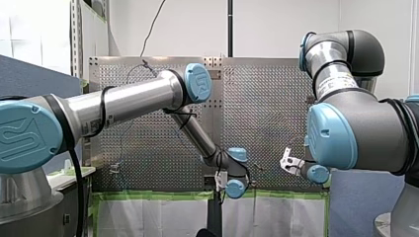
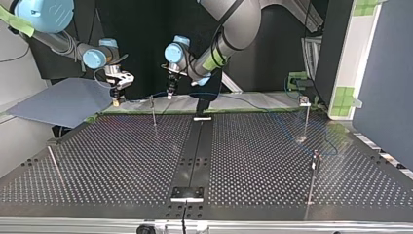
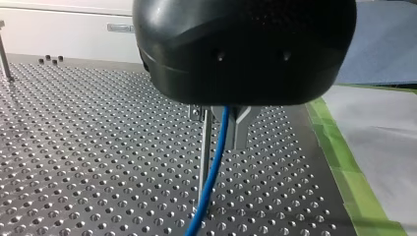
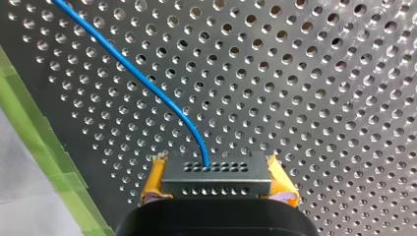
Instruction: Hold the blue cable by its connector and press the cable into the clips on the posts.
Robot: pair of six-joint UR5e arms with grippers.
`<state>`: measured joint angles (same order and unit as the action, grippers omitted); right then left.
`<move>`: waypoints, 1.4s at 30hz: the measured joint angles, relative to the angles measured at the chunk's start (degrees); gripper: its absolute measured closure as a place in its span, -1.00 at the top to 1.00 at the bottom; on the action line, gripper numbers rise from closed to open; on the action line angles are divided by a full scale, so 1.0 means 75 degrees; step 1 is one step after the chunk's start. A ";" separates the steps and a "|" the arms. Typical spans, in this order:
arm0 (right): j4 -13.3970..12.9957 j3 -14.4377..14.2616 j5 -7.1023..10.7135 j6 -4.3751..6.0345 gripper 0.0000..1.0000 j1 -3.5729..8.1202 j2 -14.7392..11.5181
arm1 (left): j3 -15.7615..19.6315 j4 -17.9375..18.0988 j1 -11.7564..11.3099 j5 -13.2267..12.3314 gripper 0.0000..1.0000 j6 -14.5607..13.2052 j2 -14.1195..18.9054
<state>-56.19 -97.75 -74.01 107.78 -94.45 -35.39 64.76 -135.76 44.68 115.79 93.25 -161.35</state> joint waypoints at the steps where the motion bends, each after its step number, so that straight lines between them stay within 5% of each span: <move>1: 0.0010 0.0019 0.0014 0.0004 -1.00 0.0010 0.0000 | -0.0036 -0.0037 0.0004 0.0004 -1.00 0.0000 0.0000; 29: 0.0180 0.0350 0.0234 0.0028 -1.00 0.0038 0.0000 | -0.0731 -0.0687 -0.0089 -0.0017 -1.00 -0.0008 -0.0002; 36: 0.0422 0.0383 0.0167 -0.0204 -1.00 -0.0031 0.0000 | -0.0739 -0.0764 0.0016 -0.0026 -1.00 -0.0088 -0.0004; 42: 0.0426 0.0410 0.0180 -0.0179 -1.00 -0.0005 0.0000 | -0.0807 -0.0765 -0.0057 -0.0113 -1.00 -0.0068 -0.0005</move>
<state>-52.99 -94.68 -72.66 106.44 -94.49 -35.39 58.71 -141.50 44.25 114.94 92.74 -161.39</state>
